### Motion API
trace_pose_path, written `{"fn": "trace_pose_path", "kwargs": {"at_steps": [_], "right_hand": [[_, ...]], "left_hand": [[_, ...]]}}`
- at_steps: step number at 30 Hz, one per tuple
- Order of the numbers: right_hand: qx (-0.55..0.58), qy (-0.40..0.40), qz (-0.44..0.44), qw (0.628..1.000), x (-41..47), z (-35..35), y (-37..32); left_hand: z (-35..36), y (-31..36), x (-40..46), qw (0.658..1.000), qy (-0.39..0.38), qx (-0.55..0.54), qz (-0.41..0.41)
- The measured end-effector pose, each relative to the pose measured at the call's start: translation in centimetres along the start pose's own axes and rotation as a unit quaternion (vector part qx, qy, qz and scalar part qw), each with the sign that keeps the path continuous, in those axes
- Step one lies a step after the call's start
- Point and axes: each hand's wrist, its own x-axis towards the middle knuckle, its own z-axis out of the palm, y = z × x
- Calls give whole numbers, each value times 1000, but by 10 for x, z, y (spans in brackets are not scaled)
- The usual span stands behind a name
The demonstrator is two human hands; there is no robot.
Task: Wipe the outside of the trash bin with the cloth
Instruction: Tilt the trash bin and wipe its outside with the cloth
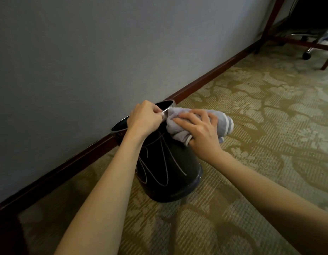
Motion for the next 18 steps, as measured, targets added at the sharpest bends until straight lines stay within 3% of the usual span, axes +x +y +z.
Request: {"fn": "trace_pose_path", "kwargs": {"at_steps": [4,10,14,18], "right_hand": [[-19,-21,-26,999,-23,1,5],[-65,-121,-64,988,-81,1,14],[-99,-177,-123,972,-114,-2,20],[-91,-208,-128,965,-121,-4,26]], "left_hand": [[2,2,4,1000,19,-16,-4],[6,-3,11,998,64,3,6],[3,-11,14,997,72,-10,4],[0,-15,14,997,66,-48,12]]}}
